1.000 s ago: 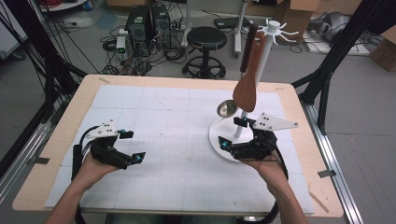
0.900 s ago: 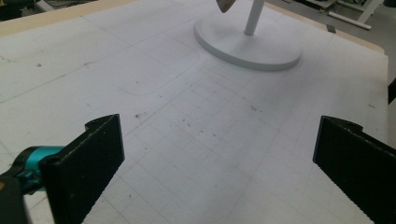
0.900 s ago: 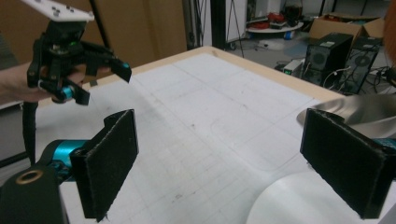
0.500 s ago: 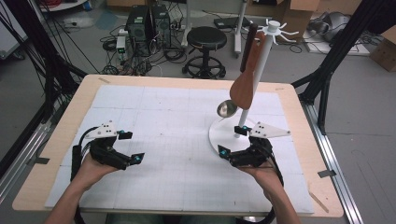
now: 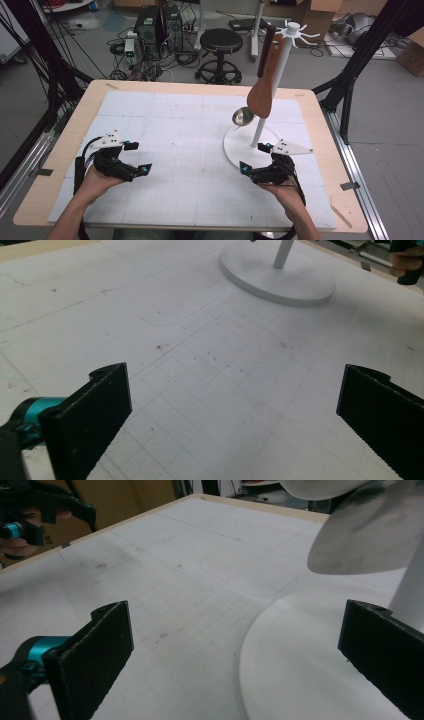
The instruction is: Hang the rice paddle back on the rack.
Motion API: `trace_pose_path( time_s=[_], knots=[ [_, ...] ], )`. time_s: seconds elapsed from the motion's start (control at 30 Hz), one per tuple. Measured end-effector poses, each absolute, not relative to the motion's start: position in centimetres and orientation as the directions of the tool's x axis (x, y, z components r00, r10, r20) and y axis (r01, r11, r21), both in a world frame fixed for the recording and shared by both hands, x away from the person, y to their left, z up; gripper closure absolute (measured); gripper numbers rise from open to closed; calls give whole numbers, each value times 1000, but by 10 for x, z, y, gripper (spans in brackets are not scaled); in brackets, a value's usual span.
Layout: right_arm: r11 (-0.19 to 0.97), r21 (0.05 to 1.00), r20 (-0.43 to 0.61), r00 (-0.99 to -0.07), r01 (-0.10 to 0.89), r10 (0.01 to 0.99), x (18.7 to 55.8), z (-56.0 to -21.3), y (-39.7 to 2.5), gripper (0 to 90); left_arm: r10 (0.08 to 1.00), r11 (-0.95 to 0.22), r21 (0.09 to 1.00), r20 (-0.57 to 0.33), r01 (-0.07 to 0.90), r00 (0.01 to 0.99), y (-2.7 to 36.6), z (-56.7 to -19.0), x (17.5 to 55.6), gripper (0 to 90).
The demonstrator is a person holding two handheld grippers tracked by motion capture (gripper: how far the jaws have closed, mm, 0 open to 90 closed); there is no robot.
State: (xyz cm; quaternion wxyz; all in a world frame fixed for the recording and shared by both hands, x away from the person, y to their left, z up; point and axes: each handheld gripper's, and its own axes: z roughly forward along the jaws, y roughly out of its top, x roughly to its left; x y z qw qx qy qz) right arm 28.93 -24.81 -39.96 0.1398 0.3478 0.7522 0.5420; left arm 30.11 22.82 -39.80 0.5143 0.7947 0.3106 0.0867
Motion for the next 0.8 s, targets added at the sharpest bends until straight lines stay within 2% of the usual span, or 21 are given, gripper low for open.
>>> trace_pose_path(
  time_s=[0.8],
  knots=[
    [165, 901, 167, -673, 400, 721, 283, -422, -274, 4, 579, -311, 857, -172, 411, 797, 229, -410, 303, 17]
  ],
)
